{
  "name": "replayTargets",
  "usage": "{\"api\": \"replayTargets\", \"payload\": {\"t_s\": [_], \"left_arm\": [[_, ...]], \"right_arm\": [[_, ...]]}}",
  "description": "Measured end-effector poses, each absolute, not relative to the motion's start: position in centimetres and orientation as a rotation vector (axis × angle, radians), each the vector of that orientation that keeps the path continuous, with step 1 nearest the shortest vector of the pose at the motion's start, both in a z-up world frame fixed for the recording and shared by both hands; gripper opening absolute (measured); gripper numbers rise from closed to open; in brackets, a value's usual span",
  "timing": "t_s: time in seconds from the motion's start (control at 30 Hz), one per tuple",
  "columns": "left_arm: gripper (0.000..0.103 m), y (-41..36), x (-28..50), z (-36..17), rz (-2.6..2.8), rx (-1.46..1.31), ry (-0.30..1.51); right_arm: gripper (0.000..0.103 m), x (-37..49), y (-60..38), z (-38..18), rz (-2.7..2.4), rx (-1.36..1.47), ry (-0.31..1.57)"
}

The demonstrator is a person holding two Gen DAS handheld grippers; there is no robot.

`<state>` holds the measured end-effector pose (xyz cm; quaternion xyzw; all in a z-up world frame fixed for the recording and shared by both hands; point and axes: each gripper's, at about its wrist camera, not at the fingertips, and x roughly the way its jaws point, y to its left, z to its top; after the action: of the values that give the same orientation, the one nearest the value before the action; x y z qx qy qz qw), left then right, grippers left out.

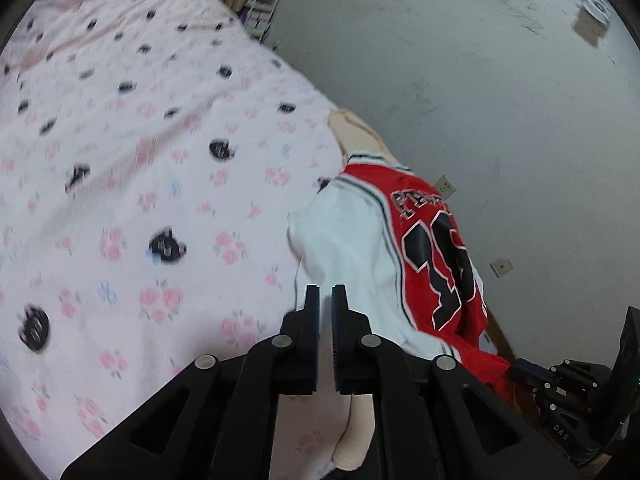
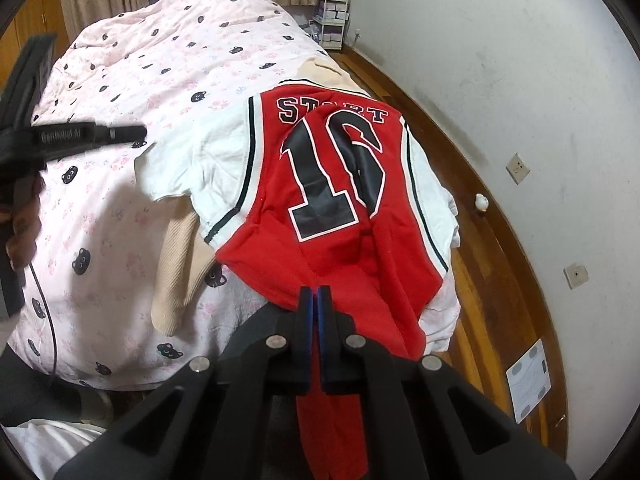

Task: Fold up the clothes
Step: 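Lift the jersey with both grippers and carry it over the bed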

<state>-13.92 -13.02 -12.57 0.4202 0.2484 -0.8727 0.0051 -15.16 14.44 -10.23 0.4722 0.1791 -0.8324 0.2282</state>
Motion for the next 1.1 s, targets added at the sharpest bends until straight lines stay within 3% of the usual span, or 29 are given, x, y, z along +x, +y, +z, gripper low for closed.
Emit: {"api": "replayTargets", "payload": {"t_s": [0.07, 0.17, 0.4, 0.43, 0.5, 0.53, 0.57, 1.1], "left_arm": [[0.034, -13.3, -13.5, -13.5, -2.703, 1.326, 0.853], [0.054, -13.8, -12.7, -14.3, -2.690, 1.289, 1.023], [0.056, -12.3, -14.4, -15.4, -2.673, 1.368, 1.145], [0.056, -11.9, -14.9, -15.5, -2.671, 1.384, 1.131], [0.041, -11.2, -15.6, -15.5, -2.666, 1.417, 1.091], [0.013, -10.9, -15.9, -15.5, -2.663, 1.433, 1.066], [0.003, -10.6, -16.2, -15.3, -2.665, 1.438, 1.023], [0.002, -12.5, -16.0, -6.5, -2.847, 1.152, 1.017]], "right_arm": [[0.002, -15.1, 14.5, -10.2, -2.293, 1.301, 0.497], [0.002, -15.1, 14.6, -10.3, -2.288, 1.303, 0.500], [0.002, -15.3, 14.6, -10.3, -2.275, 1.302, 0.499], [0.002, -15.3, 14.6, -10.3, -2.274, 1.302, 0.499], [0.002, -15.3, 14.6, -10.3, -2.271, 1.301, 0.501], [0.002, -15.4, 14.6, -10.3, -2.270, 1.300, 0.502], [0.002, -15.4, 14.6, -10.2, -2.270, 1.299, 0.503], [0.002, -17.5, 15.9, -3.6, -2.398, 1.120, 0.461]]}}
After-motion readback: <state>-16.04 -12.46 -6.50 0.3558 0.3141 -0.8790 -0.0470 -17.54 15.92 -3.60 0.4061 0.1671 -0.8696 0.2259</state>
